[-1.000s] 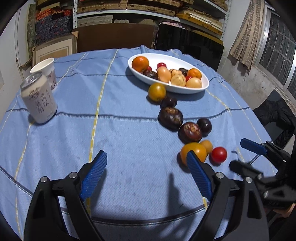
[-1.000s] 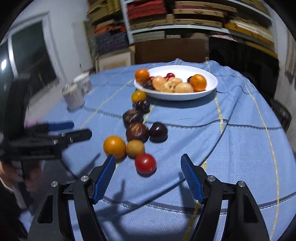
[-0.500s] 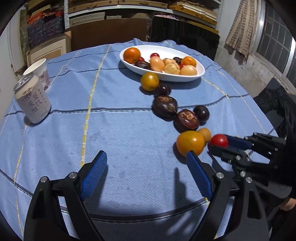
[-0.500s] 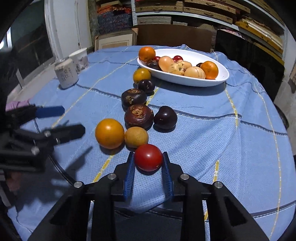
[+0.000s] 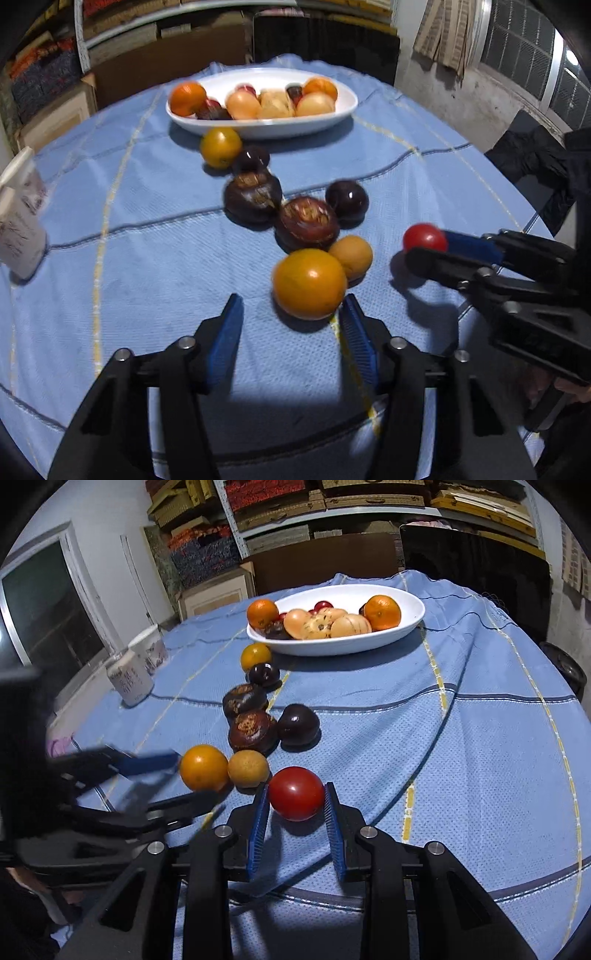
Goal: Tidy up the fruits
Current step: 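Grasp a red tomato with the right tool while the left tool grasps an orange fruit, then carry the tomato and orange fruit onto the white plate and release both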
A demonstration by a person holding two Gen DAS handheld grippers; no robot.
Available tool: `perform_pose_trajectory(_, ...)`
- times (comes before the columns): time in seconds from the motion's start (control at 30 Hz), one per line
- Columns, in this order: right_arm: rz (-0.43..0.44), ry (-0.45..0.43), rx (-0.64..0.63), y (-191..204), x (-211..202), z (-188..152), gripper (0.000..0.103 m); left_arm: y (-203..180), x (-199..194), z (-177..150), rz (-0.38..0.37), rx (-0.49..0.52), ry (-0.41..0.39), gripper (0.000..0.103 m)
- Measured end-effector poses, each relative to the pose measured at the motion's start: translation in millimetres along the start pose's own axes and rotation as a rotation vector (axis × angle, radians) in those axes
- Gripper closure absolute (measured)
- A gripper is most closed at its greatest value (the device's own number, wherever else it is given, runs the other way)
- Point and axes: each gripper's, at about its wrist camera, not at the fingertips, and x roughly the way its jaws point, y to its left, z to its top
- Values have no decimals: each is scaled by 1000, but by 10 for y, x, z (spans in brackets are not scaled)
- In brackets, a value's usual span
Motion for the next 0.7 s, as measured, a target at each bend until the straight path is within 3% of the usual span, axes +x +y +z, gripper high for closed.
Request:
perform_pose_trajectory(0.07,6,-2,10,-24,-2,-1,73,-31,30,29,11,12,1,52)
perform_pose_trajectory(0.13,18,-1,19,-43,3,-3,73,-41,38,51,0,13,-3,65)
perform_pose_trajectory(0.33,35,-6,40,-81,-4,-5,73,-48,-11,24,23,12,-15,65)
perform_pose_trajectory(0.7,62,-29,60,-47,-147,62,73,192,-453,7,21,-45,-84,65)
